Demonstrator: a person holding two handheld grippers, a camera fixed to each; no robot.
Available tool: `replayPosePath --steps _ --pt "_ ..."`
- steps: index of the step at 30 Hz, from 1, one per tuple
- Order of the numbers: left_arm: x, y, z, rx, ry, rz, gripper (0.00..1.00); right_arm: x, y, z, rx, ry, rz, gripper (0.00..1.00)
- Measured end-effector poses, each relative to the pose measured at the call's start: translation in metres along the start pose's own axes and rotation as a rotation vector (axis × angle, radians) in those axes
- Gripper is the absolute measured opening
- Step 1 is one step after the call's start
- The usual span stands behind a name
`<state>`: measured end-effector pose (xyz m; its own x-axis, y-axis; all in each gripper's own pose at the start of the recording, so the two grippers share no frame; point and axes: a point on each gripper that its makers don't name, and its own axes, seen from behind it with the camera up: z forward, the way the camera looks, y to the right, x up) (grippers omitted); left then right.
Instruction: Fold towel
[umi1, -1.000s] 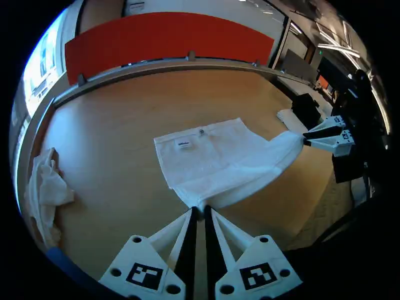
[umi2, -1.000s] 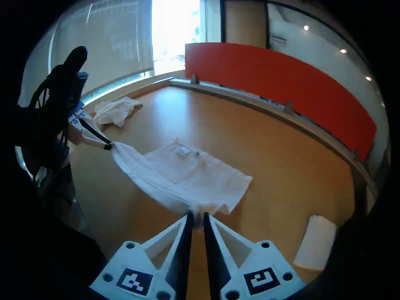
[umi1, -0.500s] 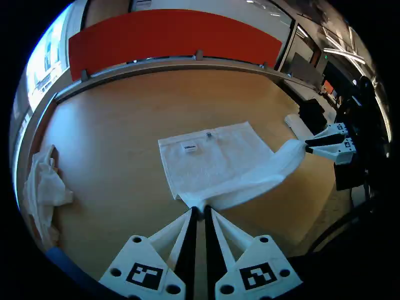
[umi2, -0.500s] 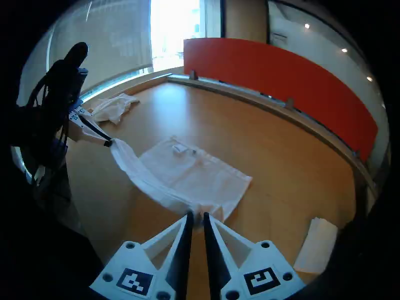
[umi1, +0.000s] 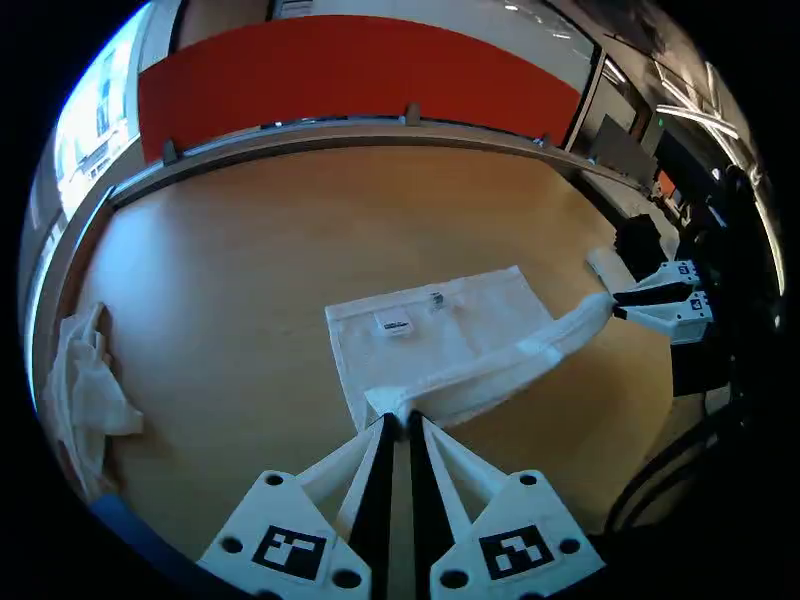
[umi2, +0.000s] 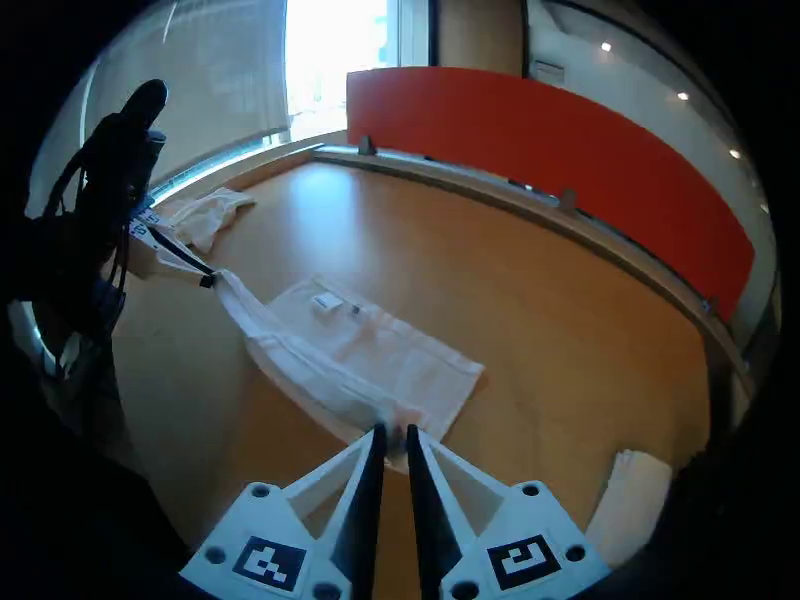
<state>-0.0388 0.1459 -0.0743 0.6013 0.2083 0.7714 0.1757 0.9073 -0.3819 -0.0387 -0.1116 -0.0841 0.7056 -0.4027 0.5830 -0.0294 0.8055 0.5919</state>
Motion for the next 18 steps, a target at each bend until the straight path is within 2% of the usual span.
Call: replayPosePath --steps 5,18 --pt "0.005 -0.006 0.011 0.011 -0.011 0.003 0.11 0.004 0.008 0.013 -0.010 -0.004 0.008 0.16" --pt "0.017 -0.018 0.027 0.042 -0.025 0.034 0.11 0.007 0.022 0.035 -0.032 -0.020 0.004 0.16"
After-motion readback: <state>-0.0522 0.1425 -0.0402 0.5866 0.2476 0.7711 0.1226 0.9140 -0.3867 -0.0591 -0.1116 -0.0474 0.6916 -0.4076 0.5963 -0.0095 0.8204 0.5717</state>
